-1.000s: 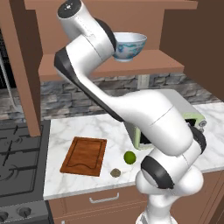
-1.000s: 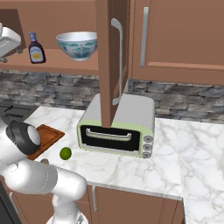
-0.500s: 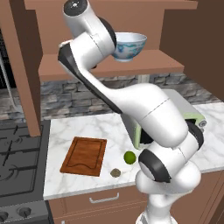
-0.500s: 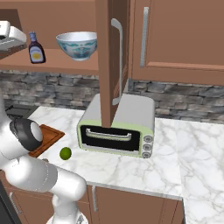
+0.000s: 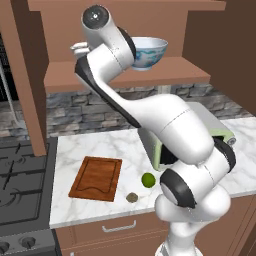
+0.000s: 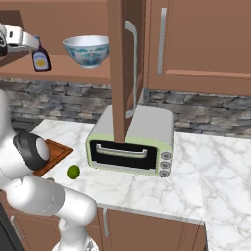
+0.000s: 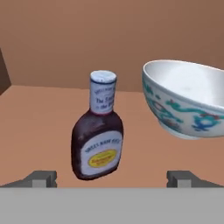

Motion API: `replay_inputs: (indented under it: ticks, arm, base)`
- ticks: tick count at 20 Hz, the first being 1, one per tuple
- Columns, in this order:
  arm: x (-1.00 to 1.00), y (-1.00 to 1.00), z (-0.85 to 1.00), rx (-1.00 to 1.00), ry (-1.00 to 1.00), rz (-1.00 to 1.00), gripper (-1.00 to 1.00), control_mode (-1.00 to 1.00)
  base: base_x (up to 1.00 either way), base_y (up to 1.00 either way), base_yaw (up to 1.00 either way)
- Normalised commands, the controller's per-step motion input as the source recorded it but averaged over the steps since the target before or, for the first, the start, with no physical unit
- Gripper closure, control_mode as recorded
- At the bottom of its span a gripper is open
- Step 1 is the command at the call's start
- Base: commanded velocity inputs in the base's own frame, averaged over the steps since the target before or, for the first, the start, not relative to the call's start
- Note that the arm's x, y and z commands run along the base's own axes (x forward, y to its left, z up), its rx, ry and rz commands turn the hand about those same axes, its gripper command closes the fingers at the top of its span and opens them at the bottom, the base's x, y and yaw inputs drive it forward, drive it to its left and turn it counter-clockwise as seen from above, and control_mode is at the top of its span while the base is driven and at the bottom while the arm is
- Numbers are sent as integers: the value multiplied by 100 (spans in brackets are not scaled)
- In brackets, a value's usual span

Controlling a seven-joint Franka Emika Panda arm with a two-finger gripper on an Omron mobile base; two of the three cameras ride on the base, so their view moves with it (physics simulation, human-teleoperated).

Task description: Open the cabinet. Place the bowl and condiment on the counter. Then place the lime and garlic on the cutting board.

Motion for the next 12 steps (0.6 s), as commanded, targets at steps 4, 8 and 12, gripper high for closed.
replay_inputs:
  ticks: [4,8,12]
  arm:
    - [47,0,0,4,-3,0,-100,-100]
    - [42,0,0,4,0,0,-100,-100]
    - [24,0,0,4,0,0,-100,-100]
  base:
    - [0,0,0]
    - [0,0,0]
    - [0,0,0]
